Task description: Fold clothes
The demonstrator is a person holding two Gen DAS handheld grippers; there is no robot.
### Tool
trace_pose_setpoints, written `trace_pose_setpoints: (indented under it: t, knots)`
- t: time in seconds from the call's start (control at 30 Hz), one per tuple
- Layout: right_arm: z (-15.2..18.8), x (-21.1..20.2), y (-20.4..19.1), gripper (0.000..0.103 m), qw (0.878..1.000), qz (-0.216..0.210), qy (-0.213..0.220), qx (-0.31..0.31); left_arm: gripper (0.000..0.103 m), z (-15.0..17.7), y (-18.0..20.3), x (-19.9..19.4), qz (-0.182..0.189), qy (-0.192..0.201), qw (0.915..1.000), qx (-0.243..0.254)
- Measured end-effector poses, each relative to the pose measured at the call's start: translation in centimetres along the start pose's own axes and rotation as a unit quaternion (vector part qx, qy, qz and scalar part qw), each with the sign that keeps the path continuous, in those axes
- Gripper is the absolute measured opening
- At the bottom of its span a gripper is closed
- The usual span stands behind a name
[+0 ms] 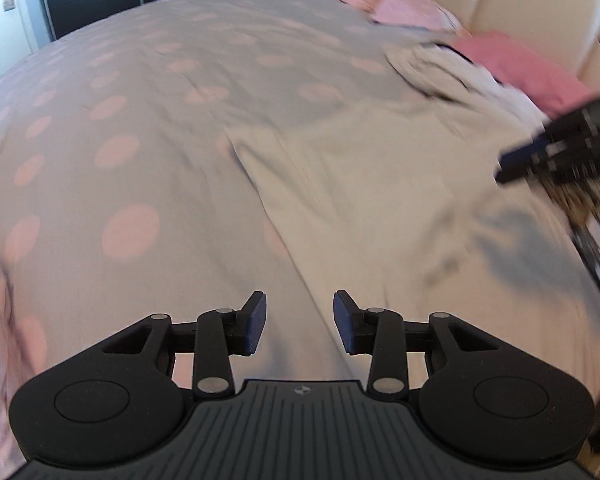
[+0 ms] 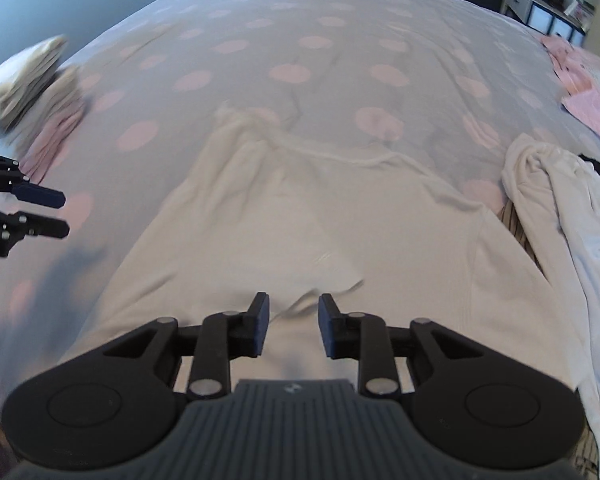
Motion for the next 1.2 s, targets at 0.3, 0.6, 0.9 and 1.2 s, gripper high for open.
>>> trace_pose_setpoints:
  t: [0.3, 0.6, 0.9, 1.2]
  knots:
    - [8.8, -3.5, -7.6, 0.04, 0.998, -0.006, 0.014, -0.064, 0.035, 15.6, 4.2, -0.7, -0.001, -0.047, 0.9982, -0.037]
    - [17.2, -2.5, -12.9, 0.04, 0.997, -0.066, 0.007, -0.033, 0.035, 26.0, 9.8, 2.6, -0.028, -0.135, 0.9874, -0.076]
    - [21.7, -2.3, -17.5, 0.042, 0.994, -0.09, 0.016, -0.051, 0.015, 27.5, 10.2, 6.6, -0.062, -0.159, 0.9761, -0.135]
    - [22.9, -2.9, -18.5, 0.042, 0.991, -0.119, 0.006, -0.063, 0.0, 26.6, 11.7, 1.1, -0.021, -0.141, 0.9844, -0.103]
Point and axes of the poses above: each gripper's, at about its wrist camera, not at the fingertips, and x roughly the way its jaws point, y to its right, z to its underside, the point moved 7 cm from there along x, roughly the way its jaws point, and after that the axes turned 15 degrees about -y, right-handed, at the moved point
